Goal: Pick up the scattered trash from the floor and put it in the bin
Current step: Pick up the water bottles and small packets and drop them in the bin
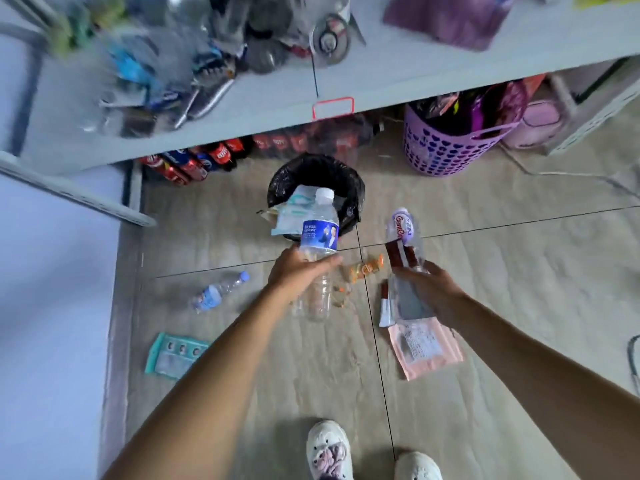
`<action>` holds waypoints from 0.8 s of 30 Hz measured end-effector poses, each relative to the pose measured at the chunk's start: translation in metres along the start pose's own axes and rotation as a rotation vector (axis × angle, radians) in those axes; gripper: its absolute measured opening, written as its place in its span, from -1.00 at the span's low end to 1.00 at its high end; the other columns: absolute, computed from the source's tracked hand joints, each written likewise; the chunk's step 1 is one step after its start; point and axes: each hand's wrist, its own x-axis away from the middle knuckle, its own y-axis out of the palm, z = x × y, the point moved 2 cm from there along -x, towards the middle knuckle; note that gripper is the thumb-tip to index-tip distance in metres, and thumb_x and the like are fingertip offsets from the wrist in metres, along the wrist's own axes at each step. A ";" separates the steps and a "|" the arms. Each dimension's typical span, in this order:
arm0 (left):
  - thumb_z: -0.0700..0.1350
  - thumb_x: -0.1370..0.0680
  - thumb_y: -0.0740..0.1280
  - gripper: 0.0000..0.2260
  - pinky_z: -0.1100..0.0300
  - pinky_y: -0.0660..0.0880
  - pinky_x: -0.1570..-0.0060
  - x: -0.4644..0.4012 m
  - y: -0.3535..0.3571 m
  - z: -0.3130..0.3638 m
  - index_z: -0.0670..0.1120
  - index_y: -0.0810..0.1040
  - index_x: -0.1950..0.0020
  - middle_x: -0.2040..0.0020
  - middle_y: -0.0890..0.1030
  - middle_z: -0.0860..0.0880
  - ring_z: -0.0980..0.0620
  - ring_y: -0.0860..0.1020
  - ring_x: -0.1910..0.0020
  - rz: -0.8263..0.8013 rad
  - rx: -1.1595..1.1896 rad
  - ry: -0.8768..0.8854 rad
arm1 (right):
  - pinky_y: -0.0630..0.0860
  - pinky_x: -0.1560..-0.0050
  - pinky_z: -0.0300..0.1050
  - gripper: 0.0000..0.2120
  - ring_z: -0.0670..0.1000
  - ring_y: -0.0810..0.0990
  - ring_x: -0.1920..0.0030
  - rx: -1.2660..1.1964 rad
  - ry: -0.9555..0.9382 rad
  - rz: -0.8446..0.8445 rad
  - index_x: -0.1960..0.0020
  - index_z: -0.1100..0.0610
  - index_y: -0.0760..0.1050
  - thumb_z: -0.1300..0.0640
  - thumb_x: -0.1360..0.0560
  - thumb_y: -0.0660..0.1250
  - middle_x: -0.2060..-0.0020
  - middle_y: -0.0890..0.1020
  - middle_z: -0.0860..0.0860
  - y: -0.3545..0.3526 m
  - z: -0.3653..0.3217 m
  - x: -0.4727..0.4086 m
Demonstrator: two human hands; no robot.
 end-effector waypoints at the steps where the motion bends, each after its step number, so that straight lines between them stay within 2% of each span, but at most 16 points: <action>1: 0.37 -0.16 0.43 -0.52 0.11 0.56 0.01 -0.001 -0.009 0.010 0.05 0.65 0.13 0.10 0.72 0.00 0.02 0.66 0.10 0.001 0.027 -0.002 | 0.60 0.17 -0.06 -0.38 0.12 0.59 0.16 -0.012 -0.004 -0.028 -0.42 0.17 0.32 0.15 -0.43 0.45 -0.12 0.62 0.19 0.005 -0.015 0.006; 2: 0.36 -0.18 0.44 -0.49 0.09 0.56 -0.02 -0.004 -0.017 0.017 0.02 0.66 0.08 0.06 0.73 -0.04 -0.02 0.66 0.06 -0.007 0.058 -0.022 | 0.59 0.12 0.00 -0.42 0.13 0.60 0.15 -0.020 -0.011 -0.067 -0.40 0.17 0.33 0.15 -0.44 0.44 -0.11 0.63 0.21 0.011 -0.029 0.010; 3: 0.34 -0.21 0.45 -0.47 0.10 0.55 -0.02 -0.009 -0.025 0.022 -0.02 0.67 0.04 0.04 0.72 -0.07 -0.04 0.66 0.05 -0.012 0.080 -0.052 | 0.59 0.13 0.00 -0.53 0.12 0.61 0.20 -0.013 -0.027 -0.117 -0.33 0.18 0.39 0.16 -0.46 0.41 -0.02 0.66 0.19 0.017 -0.044 0.012; 5: 0.29 -0.27 0.47 -0.51 0.16 0.51 0.10 -0.024 -0.039 0.026 -0.06 0.65 0.03 0.10 0.69 -0.07 -0.04 0.62 0.14 -0.016 0.096 -0.126 | 0.58 0.36 -0.15 -0.85 0.03 0.60 0.42 0.011 -0.032 -0.238 -0.02 0.21 0.49 0.15 -0.51 0.35 0.27 0.65 0.13 0.029 -0.069 0.011; 6: 0.27 -0.28 0.49 -0.54 0.16 0.51 0.14 -0.033 -0.045 0.027 -0.06 0.64 0.04 0.16 0.65 -0.07 -0.04 0.59 0.20 -0.018 0.107 -0.154 | 0.54 0.45 -0.21 -0.87 0.01 0.57 0.48 0.015 -0.007 -0.282 0.10 0.20 0.48 0.13 -0.52 0.33 0.33 0.60 0.12 0.036 -0.079 0.008; 8: 0.22 -0.30 0.51 -0.54 0.13 0.50 0.16 -0.055 -0.053 0.026 -0.08 0.61 0.00 0.21 0.58 -0.09 -0.04 0.53 0.25 -0.033 0.138 -0.191 | 0.51 0.45 -0.20 -0.82 0.03 0.55 0.44 0.018 0.089 -0.338 0.16 0.19 0.46 0.08 -0.52 0.32 0.31 0.55 0.12 0.051 -0.093 -0.005; 11: 0.22 -0.33 0.49 -0.50 0.15 0.54 0.03 -0.092 -0.059 0.022 -0.13 0.58 -0.07 0.10 0.63 -0.13 -0.07 0.60 0.15 -0.079 0.105 -0.267 | 0.52 0.40 -0.15 -0.77 0.06 0.51 0.33 0.042 0.242 -0.468 0.14 0.16 0.45 -0.01 -0.53 0.28 0.29 0.52 0.10 0.075 -0.106 -0.030; 13: 0.23 -0.37 0.45 -0.40 0.00 0.54 -0.19 -0.118 -0.059 0.021 -0.17 0.54 -0.21 -0.06 0.64 -0.15 -0.10 0.62 0.03 -0.157 0.089 -0.318 | 0.52 0.35 -0.10 -0.71 0.07 0.53 0.34 0.047 0.308 -0.533 0.17 0.15 0.46 -0.07 -0.53 0.24 0.30 0.54 0.09 0.094 -0.112 -0.052; 14: 0.24 -0.38 0.43 -0.37 -0.04 0.51 -0.24 -0.128 -0.059 0.020 -0.17 0.52 -0.26 -0.10 0.63 -0.17 -0.10 0.60 0.04 -0.188 0.072 -0.333 | 0.49 0.31 -0.07 -0.69 0.08 0.53 0.31 0.039 0.333 -0.537 0.17 0.15 0.46 -0.10 -0.52 0.23 0.28 0.54 0.10 0.103 -0.114 -0.060; 16: 0.26 -0.40 0.40 -0.33 0.06 0.49 -0.20 -0.151 -0.062 0.021 -0.18 0.48 -0.32 -0.22 0.60 -0.20 -0.10 0.56 0.01 -0.227 0.030 -0.351 | 0.48 0.27 -0.06 -0.69 0.10 0.52 0.25 0.010 0.348 -0.513 0.14 0.17 0.46 -0.09 -0.52 0.25 0.23 0.53 0.12 0.123 -0.120 -0.078; 17: 0.27 -0.42 0.38 -0.31 0.13 0.46 -0.12 -0.162 -0.064 0.022 -0.18 0.45 -0.35 -0.27 0.57 -0.21 -0.13 0.57 -0.07 -0.234 0.004 -0.355 | 0.51 0.27 -0.07 -0.70 0.10 0.55 0.27 -0.003 0.343 -0.492 0.13 0.17 0.47 -0.08 -0.52 0.26 0.24 0.55 0.12 0.131 -0.123 -0.087; 18: 0.27 -0.43 0.36 -0.29 0.12 0.43 -0.06 -0.171 -0.066 0.024 -0.18 0.41 -0.39 -0.32 0.53 -0.21 -0.16 0.55 -0.17 -0.236 -0.019 -0.354 | 0.53 0.25 -0.07 -0.70 0.09 0.58 0.29 -0.011 0.344 -0.469 0.12 0.18 0.48 -0.08 -0.51 0.27 0.26 0.58 0.12 0.140 -0.126 -0.095; 20: 0.29 -0.43 0.34 -0.26 0.03 0.44 -0.08 -0.187 -0.068 0.027 -0.15 0.33 -0.45 -0.39 0.45 -0.20 -0.21 0.50 -0.28 -0.246 -0.044 -0.352 | 0.56 0.06 -0.01 -0.68 0.10 0.60 0.23 -0.009 0.355 -0.423 0.09 0.18 0.51 -0.10 -0.49 0.32 0.21 0.61 0.12 0.152 -0.130 -0.107; 22: 0.32 -0.43 0.31 -0.26 -0.01 0.50 -0.07 -0.199 -0.071 0.027 -0.13 0.35 -0.43 -0.36 0.48 -0.19 -0.21 0.53 -0.24 -0.273 -0.043 -0.351 | 0.51 -0.19 0.07 -0.59 0.13 0.61 0.06 0.030 0.348 -0.375 -0.06 0.17 0.54 -0.16 -0.45 0.36 0.01 0.63 0.13 0.162 -0.133 -0.119; 24: 0.34 -0.45 0.27 -0.32 -0.01 0.54 -0.08 -0.208 -0.072 0.025 -0.12 0.41 -0.38 -0.31 0.52 -0.17 -0.19 0.55 -0.20 -0.259 -0.002 -0.334 | 0.49 -0.25 0.16 -0.38 0.17 0.58 -0.11 0.094 0.315 -0.279 -0.29 0.15 0.47 -0.23 -0.39 0.39 -0.18 0.59 0.13 0.167 -0.136 -0.125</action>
